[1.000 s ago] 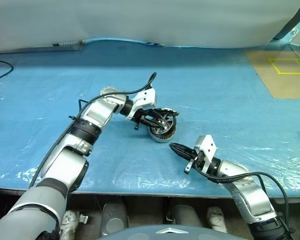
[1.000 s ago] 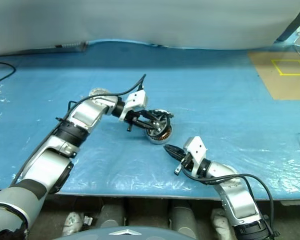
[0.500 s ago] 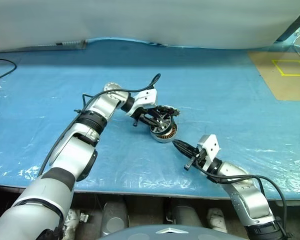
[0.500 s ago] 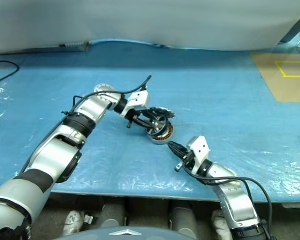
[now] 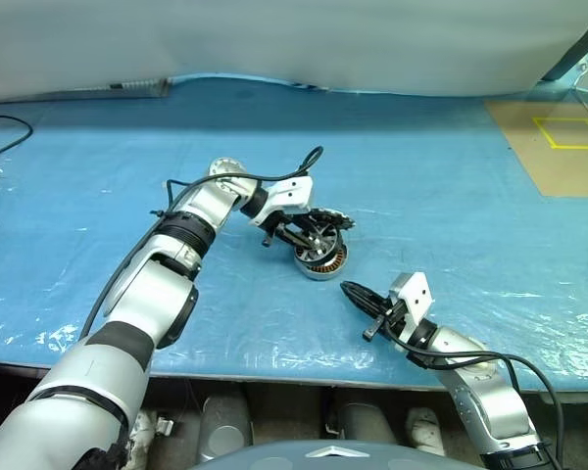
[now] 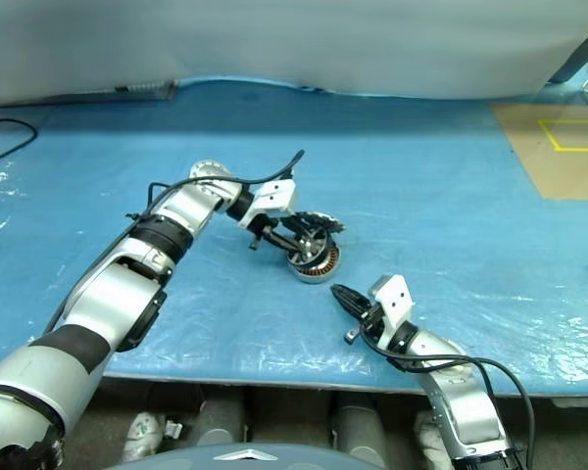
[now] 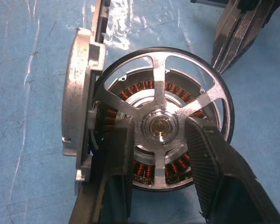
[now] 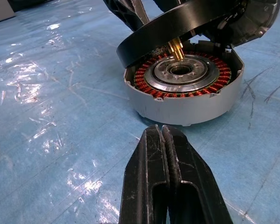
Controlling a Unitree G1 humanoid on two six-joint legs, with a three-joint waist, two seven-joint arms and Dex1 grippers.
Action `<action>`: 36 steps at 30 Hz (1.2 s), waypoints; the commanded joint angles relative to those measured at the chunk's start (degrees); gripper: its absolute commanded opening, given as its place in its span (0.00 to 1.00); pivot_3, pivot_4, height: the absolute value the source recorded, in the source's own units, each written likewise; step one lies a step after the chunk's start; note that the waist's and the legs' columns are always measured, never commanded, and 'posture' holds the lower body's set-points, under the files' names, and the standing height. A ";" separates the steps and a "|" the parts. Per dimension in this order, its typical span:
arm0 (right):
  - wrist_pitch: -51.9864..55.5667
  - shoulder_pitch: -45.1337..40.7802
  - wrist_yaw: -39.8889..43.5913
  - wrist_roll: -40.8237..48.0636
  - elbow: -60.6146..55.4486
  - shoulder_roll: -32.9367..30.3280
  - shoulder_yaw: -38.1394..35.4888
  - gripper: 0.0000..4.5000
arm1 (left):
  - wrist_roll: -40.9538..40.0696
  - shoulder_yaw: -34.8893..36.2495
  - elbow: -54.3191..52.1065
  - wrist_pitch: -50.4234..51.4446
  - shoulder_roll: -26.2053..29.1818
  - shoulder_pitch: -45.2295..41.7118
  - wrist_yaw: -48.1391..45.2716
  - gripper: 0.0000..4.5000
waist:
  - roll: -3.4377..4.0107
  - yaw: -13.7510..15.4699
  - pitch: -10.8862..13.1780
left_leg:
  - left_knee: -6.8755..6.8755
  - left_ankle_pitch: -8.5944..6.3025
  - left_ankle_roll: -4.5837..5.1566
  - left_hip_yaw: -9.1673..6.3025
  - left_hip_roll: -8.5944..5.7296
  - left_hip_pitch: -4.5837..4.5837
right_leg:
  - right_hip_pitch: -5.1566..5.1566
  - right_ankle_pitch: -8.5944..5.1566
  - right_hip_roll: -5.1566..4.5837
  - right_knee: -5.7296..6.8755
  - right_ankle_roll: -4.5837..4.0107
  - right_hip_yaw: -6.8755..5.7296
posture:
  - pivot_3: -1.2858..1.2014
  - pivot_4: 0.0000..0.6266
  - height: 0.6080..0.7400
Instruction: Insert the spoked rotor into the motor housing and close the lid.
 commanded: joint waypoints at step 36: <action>4.78 -6.96 -1.69 1.85 1.31 -4.97 -8.47 0.00 | -16.19 14.11 -49.37 26.00 5.92 32.63 9.16 0.01 | -0.05 -0.31 0.04 | -0.05 -0.01 0.01 0.06 0.07 0.07 | 0.01 -0.05 -0.01 -0.01 -0.09 -0.01 | 0.52 0.24 1.00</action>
